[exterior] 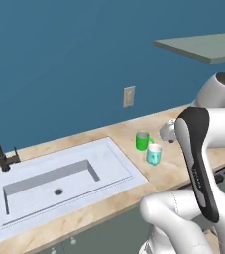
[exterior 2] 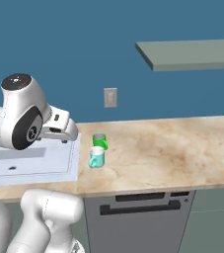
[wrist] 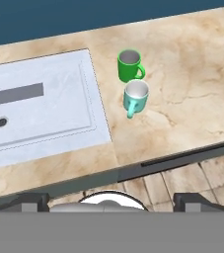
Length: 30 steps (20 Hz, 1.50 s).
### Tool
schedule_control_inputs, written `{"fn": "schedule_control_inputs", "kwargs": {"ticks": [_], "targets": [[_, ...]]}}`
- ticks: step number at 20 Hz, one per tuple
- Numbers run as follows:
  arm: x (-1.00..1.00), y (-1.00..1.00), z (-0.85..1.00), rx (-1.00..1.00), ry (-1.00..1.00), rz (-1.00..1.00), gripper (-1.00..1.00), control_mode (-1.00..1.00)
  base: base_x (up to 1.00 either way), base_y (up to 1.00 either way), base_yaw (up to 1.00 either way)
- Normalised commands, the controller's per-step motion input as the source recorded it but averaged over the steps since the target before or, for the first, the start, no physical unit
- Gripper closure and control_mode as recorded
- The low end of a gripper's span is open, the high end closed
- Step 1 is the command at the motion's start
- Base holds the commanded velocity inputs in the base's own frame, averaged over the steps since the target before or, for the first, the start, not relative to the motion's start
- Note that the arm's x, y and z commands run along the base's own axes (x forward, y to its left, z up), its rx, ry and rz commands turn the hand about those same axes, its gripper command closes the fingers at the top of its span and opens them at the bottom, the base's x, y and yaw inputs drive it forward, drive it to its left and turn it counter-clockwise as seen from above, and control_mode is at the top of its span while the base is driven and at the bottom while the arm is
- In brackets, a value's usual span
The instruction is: Clear the mugs and bowl far away from the sink.
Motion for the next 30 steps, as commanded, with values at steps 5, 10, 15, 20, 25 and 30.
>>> {"fn": "schedule_control_inputs", "kwargs": {"ticks": [5, 10, 15, 20, 25, 30], "targets": [[0.00, 0.00, 0.00, 0.00, 0.00, 0.00, -1.00, 1.00, 0.23, 0.00, -0.19], [0.15, -0.10, -0.36, 0.00, 0.07, -0.09, -1.00, -1.00, 0.00, 0.00, 0.00], [0.07, 0.00, -0.32, -0.01, 0.01, -0.07, -1.00, -1.00, 0.00, 0.00, 0.00], [0.09, 0.00, -0.40, -0.01, 0.00, 0.04, -1.00, -1.00, 0.00, 0.00, 0.00], [0.44, 0.00, -0.26, -0.01, -0.01, 0.01, -1.00, -1.00, 0.00, 0.00, 0.00], [0.42, 0.00, -0.29, 0.00, 0.05, 0.00, -1.00, -1.00, 0.00, 0.00, 0.00]]}}
